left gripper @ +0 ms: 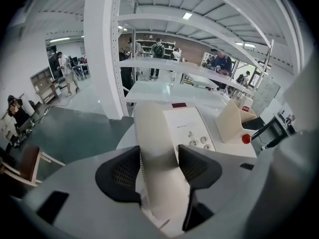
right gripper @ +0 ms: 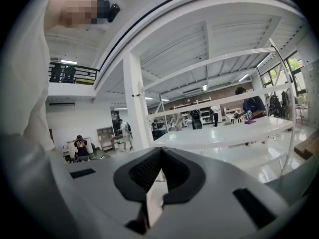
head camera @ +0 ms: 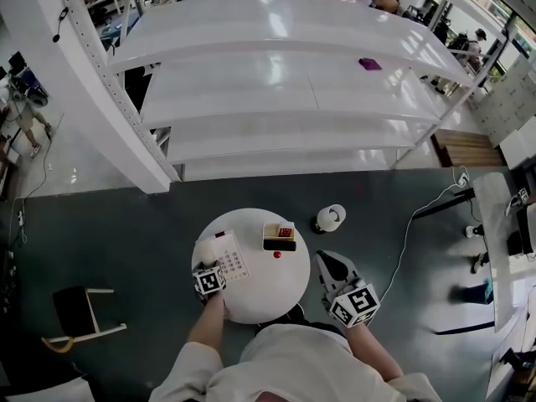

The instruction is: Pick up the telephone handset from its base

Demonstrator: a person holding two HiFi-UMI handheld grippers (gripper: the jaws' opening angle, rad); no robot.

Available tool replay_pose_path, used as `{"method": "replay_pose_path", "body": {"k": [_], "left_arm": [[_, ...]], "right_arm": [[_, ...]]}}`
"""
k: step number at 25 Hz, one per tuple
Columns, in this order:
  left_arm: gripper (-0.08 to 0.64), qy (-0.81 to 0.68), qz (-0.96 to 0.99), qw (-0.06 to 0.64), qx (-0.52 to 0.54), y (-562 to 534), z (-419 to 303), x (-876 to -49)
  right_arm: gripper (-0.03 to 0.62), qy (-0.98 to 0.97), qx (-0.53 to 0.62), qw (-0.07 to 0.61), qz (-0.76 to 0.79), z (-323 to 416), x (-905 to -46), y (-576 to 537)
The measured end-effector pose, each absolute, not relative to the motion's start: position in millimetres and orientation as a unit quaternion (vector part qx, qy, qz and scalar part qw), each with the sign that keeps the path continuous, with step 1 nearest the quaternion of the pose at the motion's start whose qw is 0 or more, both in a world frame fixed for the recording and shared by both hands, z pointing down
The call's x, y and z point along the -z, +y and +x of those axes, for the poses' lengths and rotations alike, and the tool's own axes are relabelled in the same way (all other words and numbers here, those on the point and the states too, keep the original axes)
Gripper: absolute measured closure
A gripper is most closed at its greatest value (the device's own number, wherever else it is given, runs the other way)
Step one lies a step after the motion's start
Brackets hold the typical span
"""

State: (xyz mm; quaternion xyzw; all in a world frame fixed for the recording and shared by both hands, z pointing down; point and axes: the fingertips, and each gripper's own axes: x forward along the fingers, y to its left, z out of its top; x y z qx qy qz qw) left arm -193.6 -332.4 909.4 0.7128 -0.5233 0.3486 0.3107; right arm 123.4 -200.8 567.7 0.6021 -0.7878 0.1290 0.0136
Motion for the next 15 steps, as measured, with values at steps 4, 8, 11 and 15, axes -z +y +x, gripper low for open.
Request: {"method": "replay_pose_path", "body": {"k": [4, 8, 11, 15], "left_arm": [[0.308, -0.528, 0.712, 0.309, -0.345, -336, -193, -911], [0.308, -0.530, 0.706, 0.313, -0.351, -332, -193, -911], [0.314, -0.536, 0.697, 0.323, -0.350, -332, -194, -912], [0.317, -0.538, 0.696, 0.326, -0.346, -335, -195, -910]], "right_arm": [[0.583, -0.782, -0.130, 0.013, 0.609, 132, -565, -197], [0.583, -0.776, -0.131, 0.016, 0.616, 142, -567, -191], [0.583, -0.775, -0.131, 0.018, 0.618, 147, -569, -186], [0.583, -0.773, -0.134, 0.018, 0.620, 147, -569, -186]]}}
